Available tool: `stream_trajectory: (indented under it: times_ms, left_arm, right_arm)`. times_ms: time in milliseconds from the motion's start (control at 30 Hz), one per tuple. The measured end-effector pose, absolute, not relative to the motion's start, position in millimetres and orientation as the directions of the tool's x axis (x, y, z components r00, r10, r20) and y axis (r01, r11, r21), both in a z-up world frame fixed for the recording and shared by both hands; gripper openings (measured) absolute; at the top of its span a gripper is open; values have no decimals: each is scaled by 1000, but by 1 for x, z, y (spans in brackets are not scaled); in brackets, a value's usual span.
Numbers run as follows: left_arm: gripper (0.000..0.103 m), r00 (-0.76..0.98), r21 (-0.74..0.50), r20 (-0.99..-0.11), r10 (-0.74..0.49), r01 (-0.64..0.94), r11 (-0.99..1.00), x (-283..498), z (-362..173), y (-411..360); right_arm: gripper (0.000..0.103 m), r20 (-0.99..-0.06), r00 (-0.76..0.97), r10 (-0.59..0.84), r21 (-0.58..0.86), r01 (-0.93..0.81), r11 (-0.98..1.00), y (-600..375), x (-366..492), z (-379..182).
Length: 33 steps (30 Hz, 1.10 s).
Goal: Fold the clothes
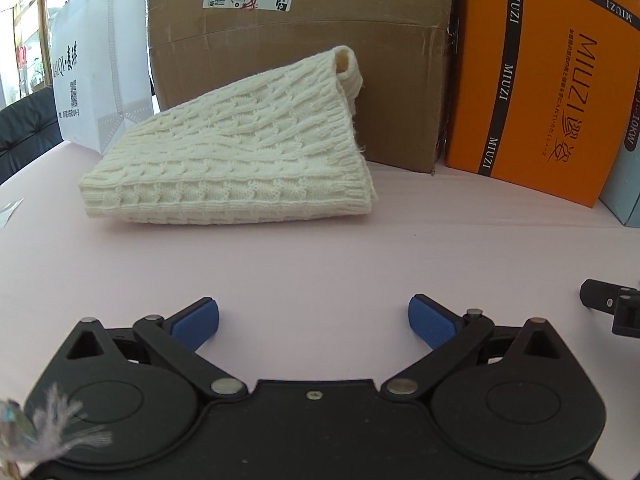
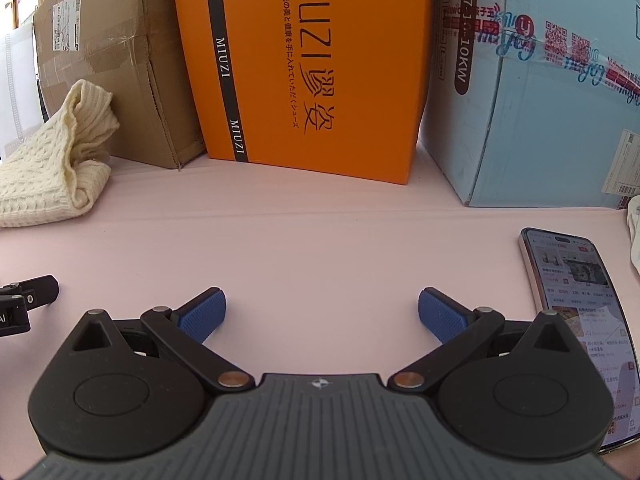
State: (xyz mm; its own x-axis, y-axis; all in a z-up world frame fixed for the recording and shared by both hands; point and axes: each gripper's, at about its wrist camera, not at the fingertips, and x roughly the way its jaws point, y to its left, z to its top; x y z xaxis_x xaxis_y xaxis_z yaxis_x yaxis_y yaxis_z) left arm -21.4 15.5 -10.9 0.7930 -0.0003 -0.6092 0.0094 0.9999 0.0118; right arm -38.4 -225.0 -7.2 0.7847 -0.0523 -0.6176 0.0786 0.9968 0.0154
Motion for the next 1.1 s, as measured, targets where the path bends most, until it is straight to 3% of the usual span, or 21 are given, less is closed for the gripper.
stream_trajectory:
  times_ms: [1100]
  left_arm:
    - [103, 793, -3, -610, -3, 1, 1000, -19, -11, 15]
  right_arm:
    - [103, -617, 785, -51, 15, 78, 997, -225, -37, -7]
